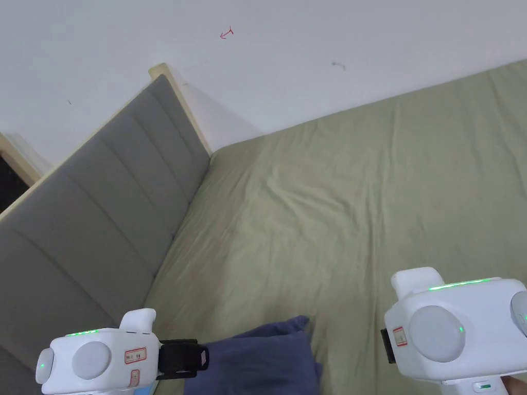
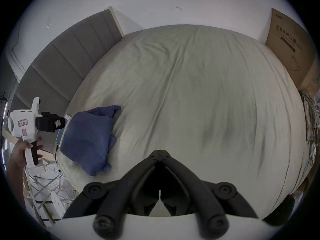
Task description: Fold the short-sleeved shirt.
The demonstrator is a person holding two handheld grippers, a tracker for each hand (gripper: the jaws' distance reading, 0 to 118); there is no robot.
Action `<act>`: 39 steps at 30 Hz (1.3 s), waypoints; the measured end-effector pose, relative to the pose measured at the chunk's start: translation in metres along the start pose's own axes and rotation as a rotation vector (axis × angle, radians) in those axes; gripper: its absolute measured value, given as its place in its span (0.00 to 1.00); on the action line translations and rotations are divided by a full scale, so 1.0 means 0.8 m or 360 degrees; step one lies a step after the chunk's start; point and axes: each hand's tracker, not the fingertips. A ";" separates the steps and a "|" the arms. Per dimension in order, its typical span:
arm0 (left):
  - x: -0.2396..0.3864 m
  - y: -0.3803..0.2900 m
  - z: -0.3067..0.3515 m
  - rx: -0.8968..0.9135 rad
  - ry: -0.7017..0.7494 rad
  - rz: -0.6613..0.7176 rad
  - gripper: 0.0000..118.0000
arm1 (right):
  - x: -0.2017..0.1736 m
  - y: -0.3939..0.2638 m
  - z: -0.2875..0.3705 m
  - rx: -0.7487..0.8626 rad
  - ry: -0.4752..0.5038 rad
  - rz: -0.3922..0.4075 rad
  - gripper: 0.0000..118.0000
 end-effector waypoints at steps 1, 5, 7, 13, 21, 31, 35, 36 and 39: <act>0.008 -0.006 0.002 -0.0006 0.0036 -0.0016 0.95 | 0.001 0.000 0.002 0.0004 0.0000 -0.0003 0.00; 0.045 -0.011 0.019 -0.0006 0.0142 -0.0116 0.95 | 0.007 0.001 0.014 0.0047 -0.0014 0.0003 0.00; 0.076 -0.011 0.028 -0.0049 0.0041 -0.0161 0.92 | 0.014 0.002 0.025 0.0087 -0.0014 0.0008 0.00; 0.233 -0.025 0.051 0.0044 0.0021 -0.0379 0.00 | 0.065 0.000 0.071 0.0190 -0.0013 0.0014 0.00; 0.471 -0.018 0.116 0.0610 -0.0271 -0.0069 0.00 | 0.185 0.012 0.179 0.0497 -0.0112 0.0007 0.00; 0.654 -0.025 0.240 0.1297 -0.0260 0.0035 0.00 | 0.335 -0.023 0.363 0.1151 -0.0321 -0.0118 0.00; 0.681 -0.042 0.273 0.1521 -0.0160 -0.0030 0.08 | 0.363 -0.043 0.409 0.1398 -0.0387 -0.0078 0.05; 0.685 -0.045 0.280 0.1545 -0.0137 -0.0050 0.22 | 0.366 -0.047 0.417 0.1446 -0.0404 -0.0056 0.14; 0.690 -0.051 0.294 0.1564 -0.0109 -0.0072 0.76 | 0.367 -0.056 0.431 0.1520 -0.0449 -0.0008 0.54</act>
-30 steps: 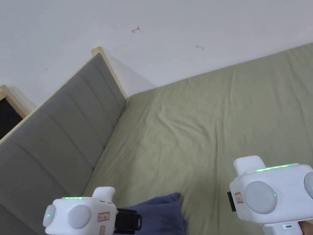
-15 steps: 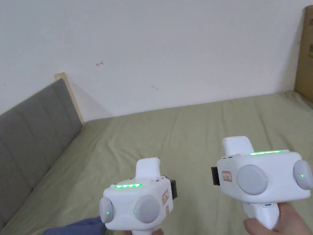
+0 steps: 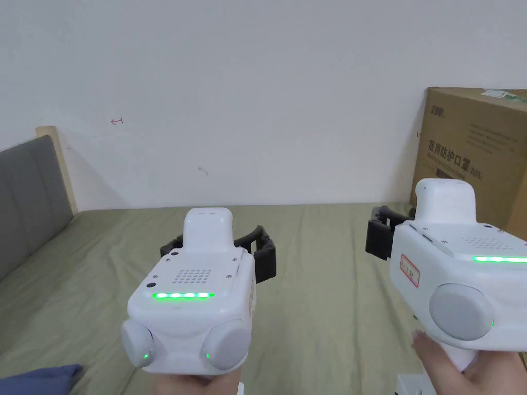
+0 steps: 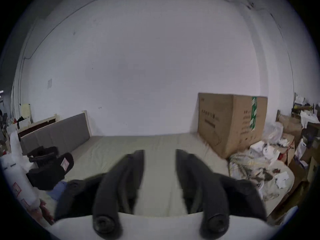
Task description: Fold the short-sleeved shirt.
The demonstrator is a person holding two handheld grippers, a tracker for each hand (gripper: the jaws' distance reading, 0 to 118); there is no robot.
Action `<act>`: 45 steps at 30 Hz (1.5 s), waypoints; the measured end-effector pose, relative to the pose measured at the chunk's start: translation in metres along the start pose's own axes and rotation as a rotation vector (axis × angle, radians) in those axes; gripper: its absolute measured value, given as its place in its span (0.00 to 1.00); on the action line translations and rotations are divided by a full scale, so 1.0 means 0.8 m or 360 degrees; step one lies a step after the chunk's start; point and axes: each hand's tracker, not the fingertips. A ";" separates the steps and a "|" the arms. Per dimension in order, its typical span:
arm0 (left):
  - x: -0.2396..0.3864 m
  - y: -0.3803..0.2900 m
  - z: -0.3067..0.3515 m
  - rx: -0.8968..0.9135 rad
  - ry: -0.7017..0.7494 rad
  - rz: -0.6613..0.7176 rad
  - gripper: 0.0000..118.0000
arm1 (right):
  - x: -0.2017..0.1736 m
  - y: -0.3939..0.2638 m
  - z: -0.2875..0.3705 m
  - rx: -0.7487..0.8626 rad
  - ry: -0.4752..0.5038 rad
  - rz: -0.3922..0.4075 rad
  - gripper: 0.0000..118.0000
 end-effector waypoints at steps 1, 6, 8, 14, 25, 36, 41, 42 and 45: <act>0.001 0.001 0.006 0.0017 0.0004 0.0000 0.80 | 0.000 0.001 0.004 0.0008 -0.0012 0.0006 0.73; -0.002 0.003 0.022 0.0050 0.0029 -0.0024 0.86 | -0.004 -0.002 0.021 0.0096 -0.0020 -0.0004 0.75; -0.004 0.002 0.027 0.0072 0.0015 -0.0038 0.89 | -0.001 -0.005 0.025 0.0093 0.0013 -0.0055 0.75; -0.009 0.003 0.035 0.0101 0.0052 -0.0046 0.91 | -0.008 -0.012 0.024 0.0066 -0.0030 -0.0040 0.75; -0.026 0.009 0.039 0.0106 0.0011 -0.0032 0.91 | -0.013 0.001 0.034 0.0165 -0.0066 -0.0025 0.75; -0.037 0.012 0.041 0.0122 0.0049 -0.0038 0.91 | -0.019 0.001 0.034 0.0148 -0.0096 0.0012 0.75; -0.040 0.015 0.045 0.0126 0.0039 -0.0053 0.91 | -0.023 0.001 0.035 0.0145 -0.0102 0.0034 0.75; -0.041 0.016 0.046 0.0124 0.0032 -0.0047 0.91 | -0.024 0.001 0.035 0.0146 -0.0104 0.0038 0.75; -0.043 0.018 0.047 0.0117 0.0018 -0.0039 0.91 | -0.027 0.002 0.036 0.0151 -0.0099 0.0050 0.75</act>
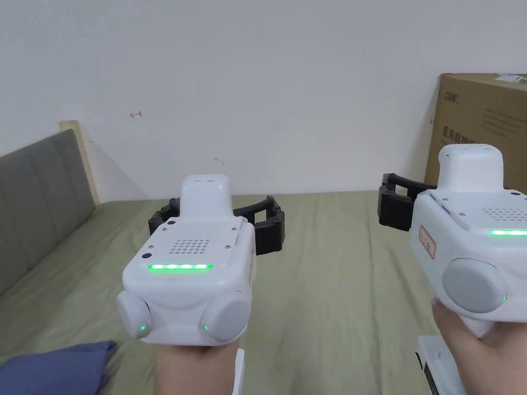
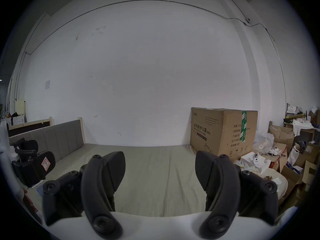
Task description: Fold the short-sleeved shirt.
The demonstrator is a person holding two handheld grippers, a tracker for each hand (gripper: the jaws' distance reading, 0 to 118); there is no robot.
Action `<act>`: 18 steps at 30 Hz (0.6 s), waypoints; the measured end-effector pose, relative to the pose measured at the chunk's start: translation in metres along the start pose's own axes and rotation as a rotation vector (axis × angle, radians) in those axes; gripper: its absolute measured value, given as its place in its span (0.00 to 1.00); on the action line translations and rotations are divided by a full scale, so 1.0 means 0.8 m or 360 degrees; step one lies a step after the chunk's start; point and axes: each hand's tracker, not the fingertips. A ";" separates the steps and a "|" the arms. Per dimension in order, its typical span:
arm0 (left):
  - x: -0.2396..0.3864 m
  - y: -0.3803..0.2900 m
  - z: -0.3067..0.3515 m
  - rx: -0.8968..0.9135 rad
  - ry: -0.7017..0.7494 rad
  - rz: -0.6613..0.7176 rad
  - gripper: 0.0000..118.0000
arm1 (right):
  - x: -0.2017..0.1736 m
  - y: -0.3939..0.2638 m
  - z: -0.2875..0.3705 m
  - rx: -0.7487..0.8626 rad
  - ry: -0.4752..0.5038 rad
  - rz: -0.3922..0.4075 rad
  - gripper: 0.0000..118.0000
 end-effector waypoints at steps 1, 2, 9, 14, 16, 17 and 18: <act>-0.001 0.000 0.001 0.0000 -0.0003 -0.0002 0.91 | -0.001 0.000 0.000 0.0001 0.0000 0.0006 0.75; -0.001 0.001 0.001 0.0002 -0.0007 -0.0002 0.91 | -0.002 0.000 0.000 0.0002 -0.0001 0.0011 0.75; -0.005 0.001 0.001 -0.0009 -0.0007 0.0048 0.91 | -0.004 -0.003 0.000 -0.0003 0.0027 -0.0015 0.75; -0.010 -0.003 -0.002 -0.0019 -0.0032 0.0112 0.91 | -0.007 -0.007 -0.005 -0.0033 0.0033 0.0013 0.75; -0.009 -0.004 -0.005 -0.0030 -0.0029 0.0101 0.91 | -0.009 -0.009 -0.007 -0.0038 0.0035 0.0018 0.75; -0.008 -0.005 -0.006 -0.0034 -0.0020 0.0084 0.91 | -0.009 -0.010 -0.007 -0.0040 0.0036 0.0019 0.75; -0.006 -0.005 -0.007 -0.0040 -0.0008 0.0060 0.91 | -0.010 -0.011 -0.008 -0.0044 0.0036 0.0019 0.75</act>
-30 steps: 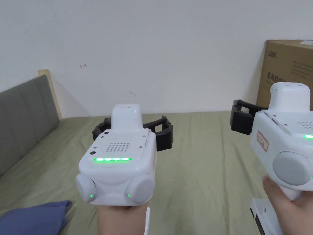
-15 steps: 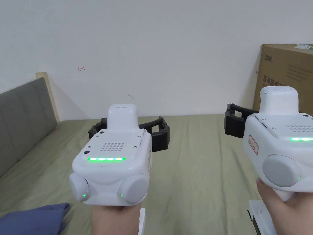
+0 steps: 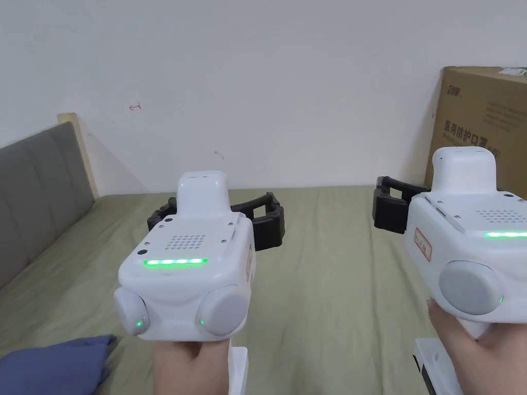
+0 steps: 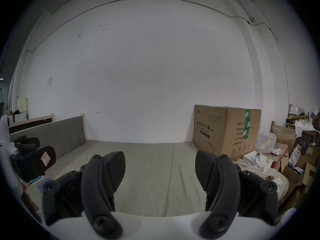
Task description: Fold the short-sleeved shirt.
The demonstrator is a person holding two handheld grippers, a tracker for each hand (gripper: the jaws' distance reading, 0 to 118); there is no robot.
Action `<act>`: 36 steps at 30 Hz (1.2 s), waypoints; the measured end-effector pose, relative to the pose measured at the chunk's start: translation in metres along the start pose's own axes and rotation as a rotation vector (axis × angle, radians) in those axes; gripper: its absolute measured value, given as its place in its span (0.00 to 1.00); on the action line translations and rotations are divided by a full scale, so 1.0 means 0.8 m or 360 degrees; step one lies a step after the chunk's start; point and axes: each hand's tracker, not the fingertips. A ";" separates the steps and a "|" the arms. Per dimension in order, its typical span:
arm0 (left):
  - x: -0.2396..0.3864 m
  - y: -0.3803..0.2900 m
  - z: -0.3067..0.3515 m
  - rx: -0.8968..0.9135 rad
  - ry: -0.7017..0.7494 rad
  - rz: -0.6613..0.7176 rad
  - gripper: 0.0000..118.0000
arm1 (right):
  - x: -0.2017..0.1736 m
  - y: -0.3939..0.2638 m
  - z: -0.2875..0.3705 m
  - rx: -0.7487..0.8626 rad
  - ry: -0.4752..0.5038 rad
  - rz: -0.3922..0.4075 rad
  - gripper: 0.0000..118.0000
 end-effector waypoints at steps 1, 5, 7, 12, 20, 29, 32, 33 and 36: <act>0.001 0.000 -0.001 -0.0006 0.0009 -0.0017 0.91 | -0.001 -0.001 -0.001 -0.0004 0.0000 0.0000 0.75; 0.004 -0.003 -0.003 -0.0011 0.0009 -0.0044 0.91 | -0.002 -0.003 -0.001 -0.0003 0.0014 0.0001 0.75; 0.004 -0.003 -0.003 -0.0008 0.0001 -0.0049 0.91 | -0.003 -0.004 -0.003 -0.0007 0.0008 0.0016 0.75; 0.008 -0.005 -0.004 -0.0010 -0.0015 -0.0051 0.91 | -0.003 -0.006 -0.004 -0.0012 0.0007 0.0034 0.75; 0.010 -0.005 -0.008 -0.0041 -0.0067 -0.0001 0.91 | 0.000 -0.006 -0.007 -0.0023 -0.0003 0.0022 0.75; 0.008 -0.004 -0.009 -0.0088 -0.0066 0.0132 0.91 | -0.001 -0.004 -0.009 -0.0051 -0.0016 0.0028 0.75; 0.008 -0.004 -0.005 -0.0066 -0.0056 0.0128 0.91 | -0.002 -0.003 -0.009 -0.0056 -0.0003 0.0009 0.75; 0.009 -0.003 -0.004 -0.0059 -0.0040 0.0121 0.91 | -0.002 -0.002 -0.009 -0.0055 0.0003 0.0003 0.75; 0.011 0.000 -0.003 -0.0036 -0.0001 0.0115 0.91 | -0.004 -0.001 -0.010 -0.0058 -0.0003 0.0006 0.75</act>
